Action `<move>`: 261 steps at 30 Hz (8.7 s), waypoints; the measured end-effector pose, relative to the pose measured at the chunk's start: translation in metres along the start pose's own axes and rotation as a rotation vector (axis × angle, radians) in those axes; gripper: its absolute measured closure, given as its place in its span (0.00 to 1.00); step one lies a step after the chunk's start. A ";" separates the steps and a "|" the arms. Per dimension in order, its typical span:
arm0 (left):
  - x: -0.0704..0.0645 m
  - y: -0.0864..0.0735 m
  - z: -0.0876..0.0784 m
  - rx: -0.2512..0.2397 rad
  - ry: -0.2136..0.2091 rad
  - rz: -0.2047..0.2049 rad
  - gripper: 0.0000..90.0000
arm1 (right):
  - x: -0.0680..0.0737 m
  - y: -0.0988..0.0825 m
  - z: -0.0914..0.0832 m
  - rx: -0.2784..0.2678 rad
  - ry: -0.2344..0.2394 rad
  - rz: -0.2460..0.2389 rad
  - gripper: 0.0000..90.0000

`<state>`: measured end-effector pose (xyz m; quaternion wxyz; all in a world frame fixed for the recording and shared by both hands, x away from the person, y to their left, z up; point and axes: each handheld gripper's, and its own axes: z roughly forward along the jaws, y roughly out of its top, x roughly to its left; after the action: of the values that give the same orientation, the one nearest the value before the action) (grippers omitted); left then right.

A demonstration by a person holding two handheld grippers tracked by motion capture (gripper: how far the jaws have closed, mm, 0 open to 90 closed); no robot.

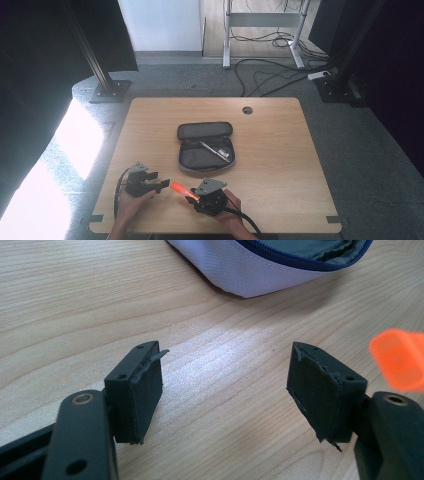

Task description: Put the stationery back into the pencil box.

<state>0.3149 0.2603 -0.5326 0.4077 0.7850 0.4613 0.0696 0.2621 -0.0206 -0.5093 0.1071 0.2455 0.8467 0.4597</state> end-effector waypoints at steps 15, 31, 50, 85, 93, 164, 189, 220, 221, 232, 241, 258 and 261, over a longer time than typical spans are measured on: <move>0.000 0.000 0.000 0.002 0.000 -0.001 0.34 | -0.011 0.003 -0.010 -0.027 -0.032 0.022 0.73; -0.001 0.000 0.003 0.008 -0.002 0.006 0.34 | -0.029 0.007 -0.014 -0.049 -0.070 0.054 0.73; -0.001 0.001 0.002 0.007 -0.006 0.007 0.34 | -0.050 0.012 -0.019 -0.068 -0.105 0.079 0.73; 0.001 0.000 0.002 0.007 -0.007 -0.001 0.34 | -0.091 0.030 -0.009 -0.068 -0.139 0.100 0.73; 0.000 0.000 0.003 0.011 -0.007 0.000 0.34 | -0.096 0.031 -0.001 -0.058 -0.135 0.110 0.73; 0.001 -0.001 0.003 0.013 -0.015 0.001 0.34 | -0.128 0.029 0.060 0.105 -0.181 0.122 0.73; 0.002 0.001 0.001 0.001 -0.021 -0.007 0.34 | -0.126 0.032 0.033 0.021 -0.175 0.165 0.52; 0.001 0.001 -0.002 -0.002 -0.016 0.006 0.34 | -0.118 0.007 -0.027 -0.076 -0.174 0.185 0.48; 0.000 0.001 -0.002 -0.002 -0.016 0.006 0.34 | -0.118 0.005 -0.030 -0.076 -0.177 0.186 0.48; 0.000 0.000 0.000 0.005 -0.009 0.005 0.34 | -0.118 -0.033 -0.065 -0.066 -0.224 0.205 0.47; 0.000 -0.001 0.001 0.011 -0.005 0.005 0.34 | -0.123 -0.071 -0.090 -0.050 -0.272 0.254 0.46; 0.000 -0.002 0.005 0.029 0.000 0.008 0.34 | -0.129 -0.110 -0.103 0.012 -0.328 0.311 0.46; 0.001 -0.002 0.005 0.029 0.001 0.003 0.34 | -0.130 -0.111 -0.101 0.022 -0.325 0.309 0.46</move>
<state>0.3166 0.2588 -0.5381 0.3960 0.7914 0.4612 0.0643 0.2970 -0.2110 -0.5511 0.1677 0.4443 0.7756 0.4159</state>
